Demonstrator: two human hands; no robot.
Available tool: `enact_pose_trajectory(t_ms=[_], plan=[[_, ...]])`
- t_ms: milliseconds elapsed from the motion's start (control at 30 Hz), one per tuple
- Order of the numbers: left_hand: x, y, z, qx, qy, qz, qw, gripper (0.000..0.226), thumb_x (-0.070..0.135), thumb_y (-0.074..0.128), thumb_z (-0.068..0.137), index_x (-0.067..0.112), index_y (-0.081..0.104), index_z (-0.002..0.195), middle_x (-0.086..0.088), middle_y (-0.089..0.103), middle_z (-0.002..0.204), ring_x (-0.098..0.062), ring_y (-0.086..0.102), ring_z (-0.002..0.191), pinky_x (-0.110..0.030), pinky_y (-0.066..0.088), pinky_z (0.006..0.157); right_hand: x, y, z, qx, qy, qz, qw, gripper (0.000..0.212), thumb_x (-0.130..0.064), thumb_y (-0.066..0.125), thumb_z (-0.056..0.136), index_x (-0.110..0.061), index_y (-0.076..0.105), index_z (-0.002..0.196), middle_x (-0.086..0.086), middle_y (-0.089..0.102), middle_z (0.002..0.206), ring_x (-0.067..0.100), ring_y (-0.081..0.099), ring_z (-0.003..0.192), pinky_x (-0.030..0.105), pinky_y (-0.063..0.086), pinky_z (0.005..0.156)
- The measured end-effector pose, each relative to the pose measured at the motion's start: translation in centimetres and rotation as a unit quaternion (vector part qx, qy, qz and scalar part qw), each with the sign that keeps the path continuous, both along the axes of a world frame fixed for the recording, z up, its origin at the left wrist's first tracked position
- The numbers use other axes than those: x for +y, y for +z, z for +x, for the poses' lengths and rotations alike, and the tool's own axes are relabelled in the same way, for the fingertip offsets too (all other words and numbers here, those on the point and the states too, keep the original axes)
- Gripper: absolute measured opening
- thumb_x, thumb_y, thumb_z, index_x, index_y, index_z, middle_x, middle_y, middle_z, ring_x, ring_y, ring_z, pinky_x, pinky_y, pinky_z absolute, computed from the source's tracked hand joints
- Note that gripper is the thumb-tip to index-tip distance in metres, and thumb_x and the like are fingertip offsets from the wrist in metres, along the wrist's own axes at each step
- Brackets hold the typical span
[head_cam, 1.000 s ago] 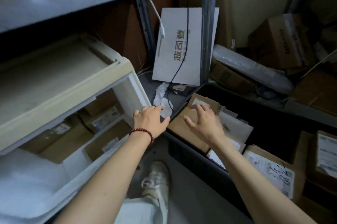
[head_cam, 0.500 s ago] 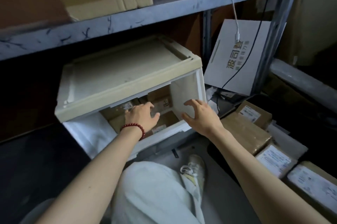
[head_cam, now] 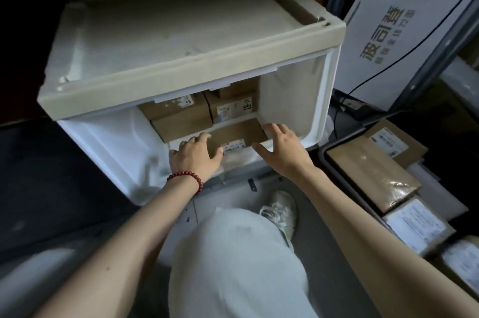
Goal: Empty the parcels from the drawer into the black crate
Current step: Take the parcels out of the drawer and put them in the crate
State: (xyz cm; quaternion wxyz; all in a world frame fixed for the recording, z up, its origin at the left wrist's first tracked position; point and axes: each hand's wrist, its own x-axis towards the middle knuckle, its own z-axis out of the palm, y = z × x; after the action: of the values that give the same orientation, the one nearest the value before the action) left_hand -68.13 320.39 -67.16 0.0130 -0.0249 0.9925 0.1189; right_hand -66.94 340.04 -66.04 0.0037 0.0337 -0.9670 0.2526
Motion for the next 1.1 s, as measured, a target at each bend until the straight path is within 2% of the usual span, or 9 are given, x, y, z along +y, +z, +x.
enact_pose_trajectory(t_ms=[333, 467, 633, 700, 767, 867, 933, 1000, 1100], plan=[[-1.4, -4.9, -8.3, -0.067, 0.017, -0.007, 0.998, 0.061, 0.060, 0.040, 0.092, 0.026, 0.034, 0.142, -0.011, 0.056, 0.130, -0.033, 0.051, 0.120, -0.047, 0.039, 0.099, -2.8, -4.8, -11.3, -0.138, 0.009, 0.071, 0.988, 0.062, -0.055, 0.045, 0.089, -0.021, 0.035, 0.140, 0.011, 0.044, 0.141, 0.034, 0.046, 0.124, 0.047, 0.042, 0.102], [-1.3, -6.9, -10.8, -0.119, 0.042, 0.006, 0.992, 0.067, 0.061, 0.045, 0.090, 0.025, 0.028, 0.145, -0.013, 0.043, 0.143, -0.035, 0.041, 0.130, -0.049, 0.034, 0.106, -2.9, -7.0, -13.9, -0.173, -0.003, 0.118, 0.978, 0.081, -0.058, 0.054, 0.087, -0.012, 0.024, 0.146, 0.018, 0.040, 0.143, 0.037, 0.043, 0.127, 0.045, 0.038, 0.105], [-1.7, -9.3, -12.5, -0.177, 0.051, 0.053, 0.982, 0.081, 0.064, 0.048, 0.087, 0.030, 0.009, 0.150, -0.015, 0.037, 0.147, -0.036, 0.044, 0.127, -0.046, 0.044, 0.099, -2.1, -9.1, -16.5, -0.226, -0.006, 0.111, 0.968, 0.087, -0.059, 0.055, 0.086, -0.009, 0.019, 0.149, 0.018, 0.038, 0.146, 0.038, 0.041, 0.131, 0.044, 0.035, 0.105], [-2.1, -10.1, -13.1, -0.191, 0.058, 0.075, 0.977, 0.083, 0.063, 0.049, 0.087, 0.029, 0.008, 0.150, -0.015, 0.042, 0.143, -0.033, 0.052, 0.118, -0.042, 0.049, 0.093, -1.9, -9.6, -17.1, -0.231, -0.014, 0.083, 0.969, 0.082, -0.055, 0.057, 0.086, -0.008, 0.027, 0.146, 0.017, 0.044, 0.142, 0.036, 0.045, 0.128, 0.040, 0.039, 0.096], [-2.4, -10.9, -13.2, -0.203, 0.071, 0.102, 0.971, 0.080, 0.059, 0.051, 0.087, 0.023, 0.013, 0.149, -0.012, 0.052, 0.132, -0.022, 0.058, 0.088, -0.031, 0.051, 0.071, -1.8, -10.1, -17.4, -0.242, -0.026, 0.060, 0.968, 0.073, -0.049, 0.060, 0.087, -0.007, 0.036, 0.141, 0.015, 0.050, 0.135, 0.034, 0.050, 0.122, 0.034, 0.038, 0.084], [-2.1, -11.9, -13.2, -0.191, 0.089, 0.145, 0.967, 0.079, 0.055, 0.054, 0.088, 0.016, 0.018, 0.147, -0.009, 0.059, 0.119, -0.011, 0.048, 0.067, -0.024, 0.041, 0.053, -1.8, -11.1, -17.7, -0.274, -0.017, 0.045, 0.961, 0.071, -0.048, 0.062, 0.088, -0.007, 0.036, 0.141, 0.014, 0.049, 0.137, 0.031, 0.050, 0.122, 0.032, 0.039, 0.085], [-1.8, -12.0, -13.4, -0.175, 0.092, 0.154, 0.968, 0.082, 0.056, 0.054, 0.088, 0.012, 0.018, 0.147, -0.008, 0.059, 0.114, -0.017, 0.056, 0.075, -0.024, 0.045, 0.058, -1.9, -11.2, -17.9, -0.275, -0.034, 0.013, 0.961, 0.084, -0.050, 0.062, 0.087, -0.003, 0.025, 0.145, 0.016, 0.042, 0.142, 0.032, 0.044, 0.129, 0.033, 0.039, 0.093], [-1.7, -11.7, -13.6, -0.149, 0.102, 0.156, 0.971, 0.082, 0.055, 0.055, 0.088, 0.008, 0.022, 0.146, -0.013, 0.055, 0.124, -0.029, 0.060, 0.100, -0.029, 0.050, 0.076, -2.0, -10.8, -18.1, -0.266, -0.057, -0.022, 0.962, 0.093, -0.054, 0.063, 0.085, 0.000, 0.017, 0.147, 0.018, 0.037, 0.145, 0.033, 0.040, 0.132, 0.034, 0.038, 0.098], [-1.7, -10.3, -13.6, -0.094, 0.121, 0.196, 0.969, 0.075, 0.046, 0.059, 0.089, 0.005, 0.028, 0.144, -0.017, 0.051, 0.132, -0.033, 0.054, 0.115, -0.029, 0.043, 0.084, -1.9, -9.8, -18.0, -0.243, -0.071, -0.061, 0.966, 0.093, -0.054, 0.066, 0.082, -0.003, 0.021, 0.146, 0.019, 0.038, 0.145, 0.034, 0.042, 0.131, 0.033, 0.038, 0.095]])
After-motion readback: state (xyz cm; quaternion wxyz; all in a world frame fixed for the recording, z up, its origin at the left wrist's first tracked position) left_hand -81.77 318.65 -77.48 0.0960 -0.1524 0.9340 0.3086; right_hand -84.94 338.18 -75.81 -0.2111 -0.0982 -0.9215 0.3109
